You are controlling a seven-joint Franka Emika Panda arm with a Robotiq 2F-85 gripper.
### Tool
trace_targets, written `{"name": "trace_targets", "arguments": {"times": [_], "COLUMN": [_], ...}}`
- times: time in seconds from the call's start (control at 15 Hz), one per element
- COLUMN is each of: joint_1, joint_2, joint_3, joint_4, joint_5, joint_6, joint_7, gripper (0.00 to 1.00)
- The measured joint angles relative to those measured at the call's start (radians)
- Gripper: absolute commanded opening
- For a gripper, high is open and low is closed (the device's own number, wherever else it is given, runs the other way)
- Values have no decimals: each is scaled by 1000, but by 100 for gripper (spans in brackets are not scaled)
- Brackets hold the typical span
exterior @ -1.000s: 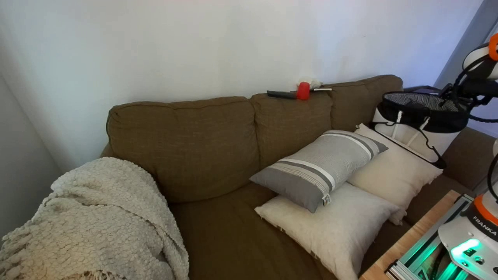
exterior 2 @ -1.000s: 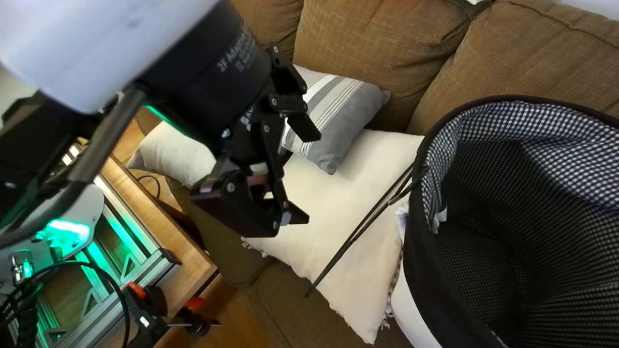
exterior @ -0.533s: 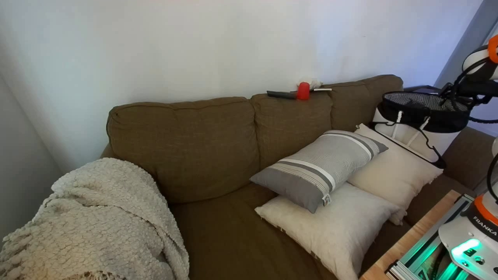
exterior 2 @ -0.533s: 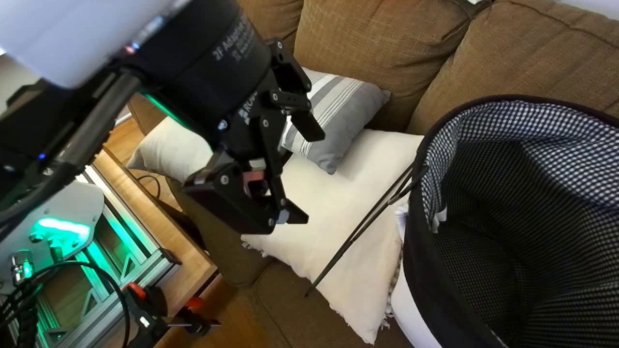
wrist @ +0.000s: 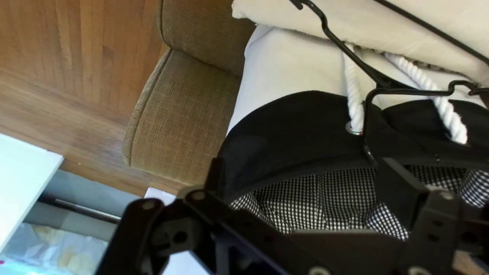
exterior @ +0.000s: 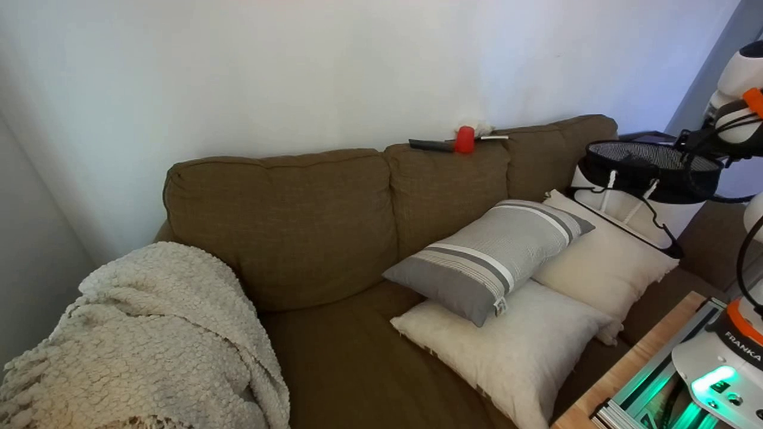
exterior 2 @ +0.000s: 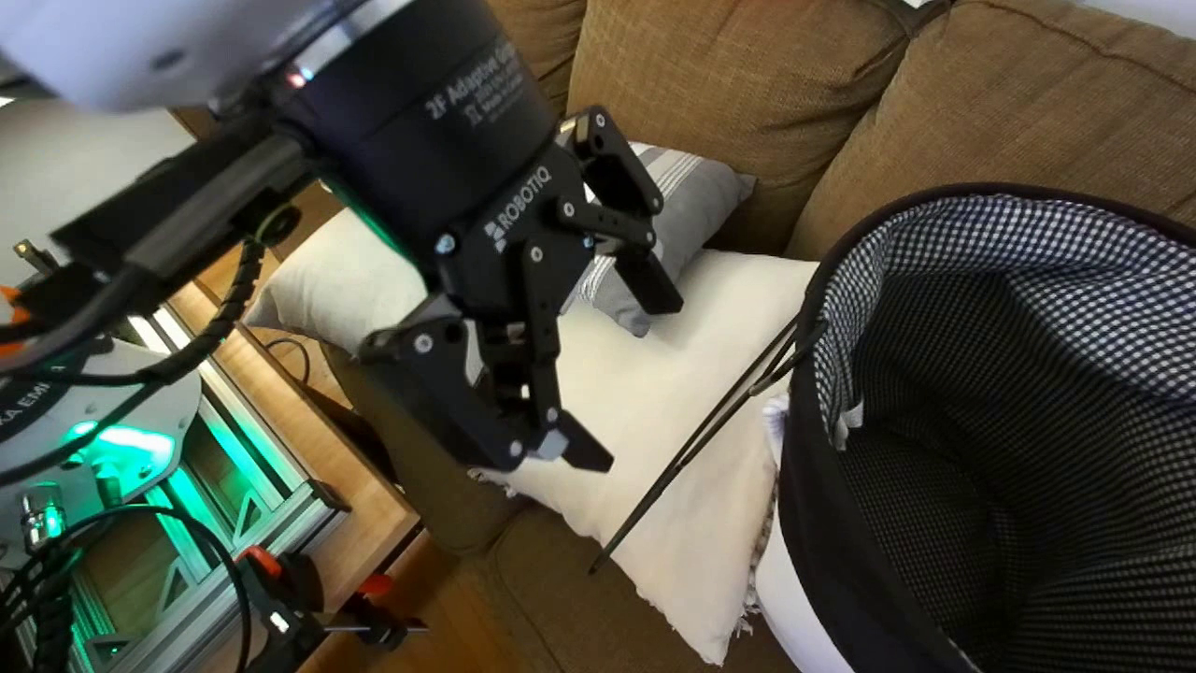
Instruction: Unlock the black coat hanger from the laundry basket and put it on the white pillow
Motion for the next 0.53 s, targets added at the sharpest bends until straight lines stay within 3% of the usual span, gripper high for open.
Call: {"name": "trace_targets", "arguments": {"times": [0.27,0.53], "joint_1": [-3,7], "joint_2": [18,46], "joint_3": [143,172], "joint_4": [6,7], "joint_5": [-227,-238], "joint_6": [-59,-67], "joint_7": [300,342], "gripper": [100,100]}}
